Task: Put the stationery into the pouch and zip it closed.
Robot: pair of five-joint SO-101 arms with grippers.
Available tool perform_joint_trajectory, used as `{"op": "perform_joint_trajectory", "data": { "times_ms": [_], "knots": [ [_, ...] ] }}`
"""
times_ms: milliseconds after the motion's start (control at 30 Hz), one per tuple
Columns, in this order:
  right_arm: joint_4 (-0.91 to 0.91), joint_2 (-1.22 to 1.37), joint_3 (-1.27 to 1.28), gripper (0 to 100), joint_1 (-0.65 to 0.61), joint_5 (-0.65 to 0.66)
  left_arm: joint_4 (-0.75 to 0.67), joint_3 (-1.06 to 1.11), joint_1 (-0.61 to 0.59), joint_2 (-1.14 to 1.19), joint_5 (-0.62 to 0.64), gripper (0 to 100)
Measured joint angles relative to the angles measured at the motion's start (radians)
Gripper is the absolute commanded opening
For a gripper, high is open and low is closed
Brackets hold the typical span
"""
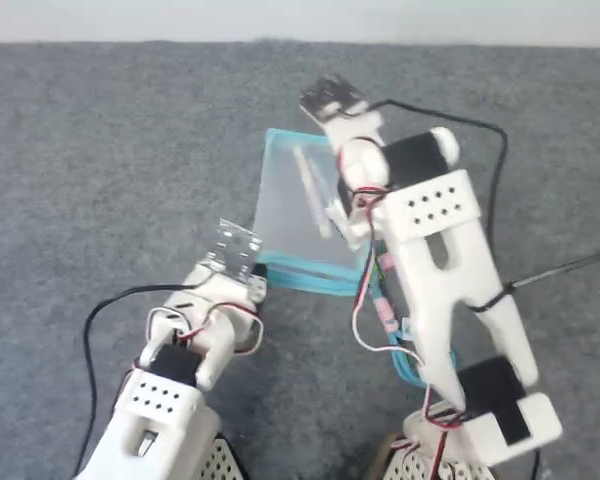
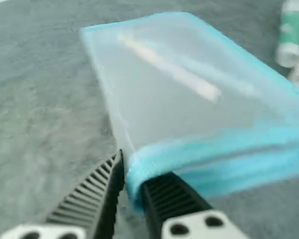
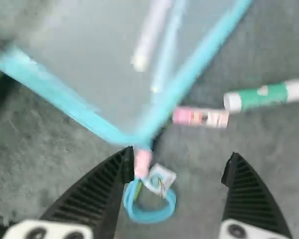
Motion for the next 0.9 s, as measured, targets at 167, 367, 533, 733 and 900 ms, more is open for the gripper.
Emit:
{"op": "perform_joint_trajectory", "data": {
  "times_ms": [167, 367, 533, 733, 900],
  "knots": [
    [-0.072, -0.087, 0.292, 14.6, 0.089, 0.081, -0.037, 0.0, -0.138, 0.0, 0.066, 1],
    [-0.265, -0.193, 0.644, 18.3, 0.21, 0.129, -0.037, 0.0, -0.172, 0.0, 0.069, 1],
    [-0.371, -0.212, 0.839, 18.4, 0.224, 0.181, -0.037, 0.0, -0.172, 0.0, 0.069, 1],
    [-0.491, -0.212, 0.87, 18.4, 0.224, 0.153, -0.037, 0.0, -0.183, 0.0, 0.069, 1],
    [-0.624, -0.212, 0.882, 18.4, 0.178, 0.097, -0.037, 0.0, -0.189, 0.0, 0.069, 1]
  ]
}}
